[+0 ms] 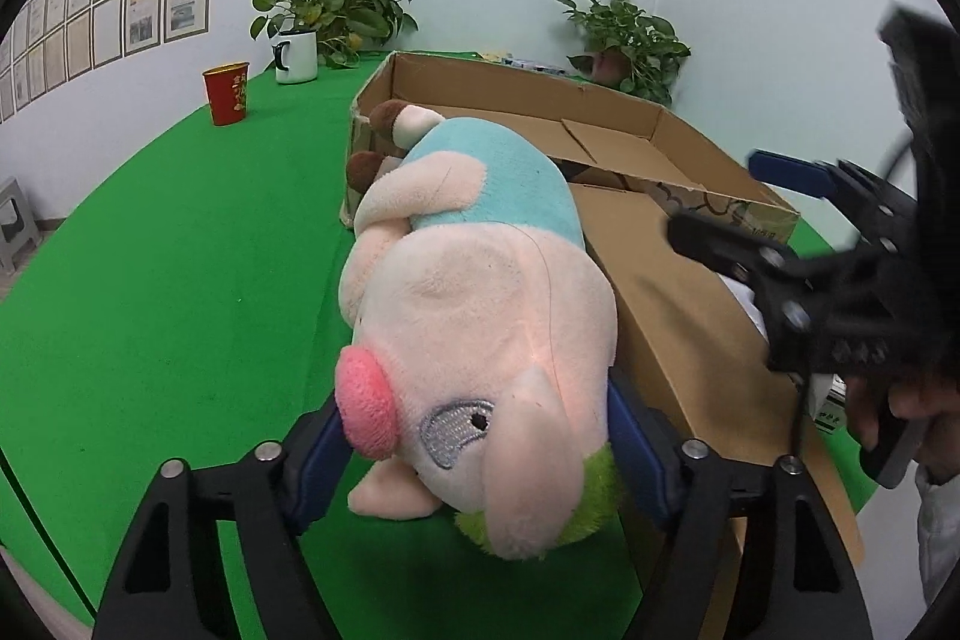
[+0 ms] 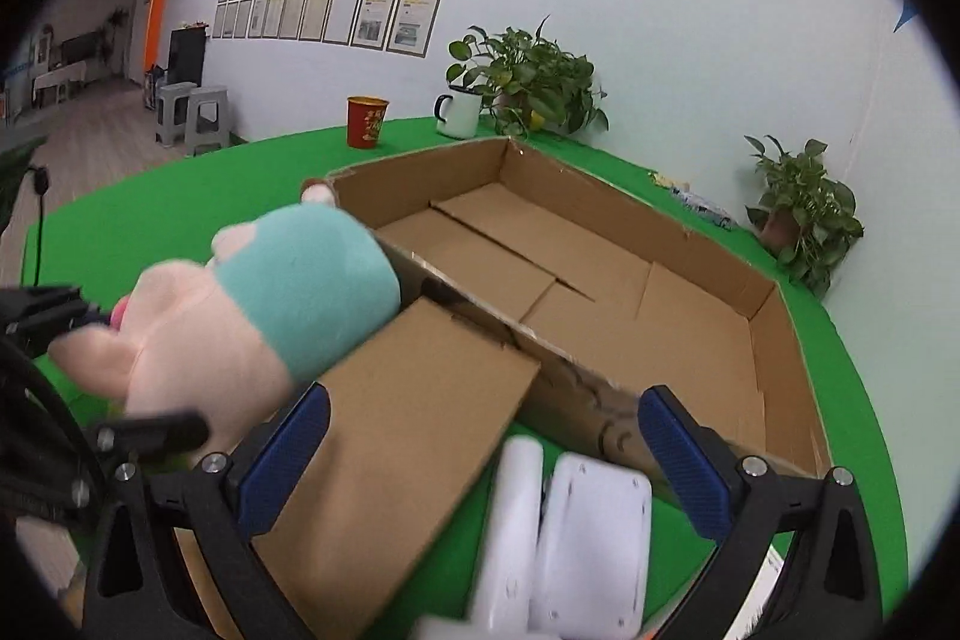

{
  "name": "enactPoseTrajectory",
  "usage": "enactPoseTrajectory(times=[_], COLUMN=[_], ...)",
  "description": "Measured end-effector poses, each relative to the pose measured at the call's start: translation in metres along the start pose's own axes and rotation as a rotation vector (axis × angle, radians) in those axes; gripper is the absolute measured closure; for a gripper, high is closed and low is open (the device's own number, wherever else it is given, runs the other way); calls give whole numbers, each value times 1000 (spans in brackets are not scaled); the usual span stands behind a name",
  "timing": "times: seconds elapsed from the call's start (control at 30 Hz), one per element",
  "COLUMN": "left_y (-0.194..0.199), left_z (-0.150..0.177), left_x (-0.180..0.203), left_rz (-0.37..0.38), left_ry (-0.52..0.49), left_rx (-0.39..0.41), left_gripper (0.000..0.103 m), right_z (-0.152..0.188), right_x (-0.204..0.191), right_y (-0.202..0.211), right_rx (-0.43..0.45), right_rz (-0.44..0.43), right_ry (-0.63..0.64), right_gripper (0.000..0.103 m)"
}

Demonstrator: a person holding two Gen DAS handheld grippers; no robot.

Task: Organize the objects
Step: 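Reach both grippers to the pink-and-teal plush toy and grasp it, then lift the plush toy with the right gripper and carry it over the box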

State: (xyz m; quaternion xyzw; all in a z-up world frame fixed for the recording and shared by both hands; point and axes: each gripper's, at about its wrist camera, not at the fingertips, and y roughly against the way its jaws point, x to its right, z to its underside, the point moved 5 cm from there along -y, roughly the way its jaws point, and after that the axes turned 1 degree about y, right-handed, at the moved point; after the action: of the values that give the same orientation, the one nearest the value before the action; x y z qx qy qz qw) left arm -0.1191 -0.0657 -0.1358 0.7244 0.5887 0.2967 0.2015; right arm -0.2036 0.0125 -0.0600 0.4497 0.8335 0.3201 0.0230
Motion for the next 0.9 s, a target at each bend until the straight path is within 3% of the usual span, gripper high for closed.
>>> enactPoseTrajectory(times=[0.27, 0.43, 0.57, 0.7, 0.9], left_y=[31, 66, 90, 100, 111], left_z=[13, 30, 44, 51, 58], left_x=[-27, -55, -76, -90, -100], left_rz=[32, 23, 3, 18, 10], left_ry=[83, 148, 183, 213, 209], left_rx=[-6, -11, -7, -2, 7], left_gripper=[41, 41, 42, 42, 42], right_z=[-28, -35, -32, -23, -21], right_x=[-41, -78, -109, -141, -165], right_y=[-20, -28, -29, -25, -24], right_rx=[-67, -214, -350, -444, -511], right_rz=[-264, -477, -585, -625, -508], right_ry=[-112, -183, -274, -315, -308], right_gripper=[1, 1, 1, 1, 1])
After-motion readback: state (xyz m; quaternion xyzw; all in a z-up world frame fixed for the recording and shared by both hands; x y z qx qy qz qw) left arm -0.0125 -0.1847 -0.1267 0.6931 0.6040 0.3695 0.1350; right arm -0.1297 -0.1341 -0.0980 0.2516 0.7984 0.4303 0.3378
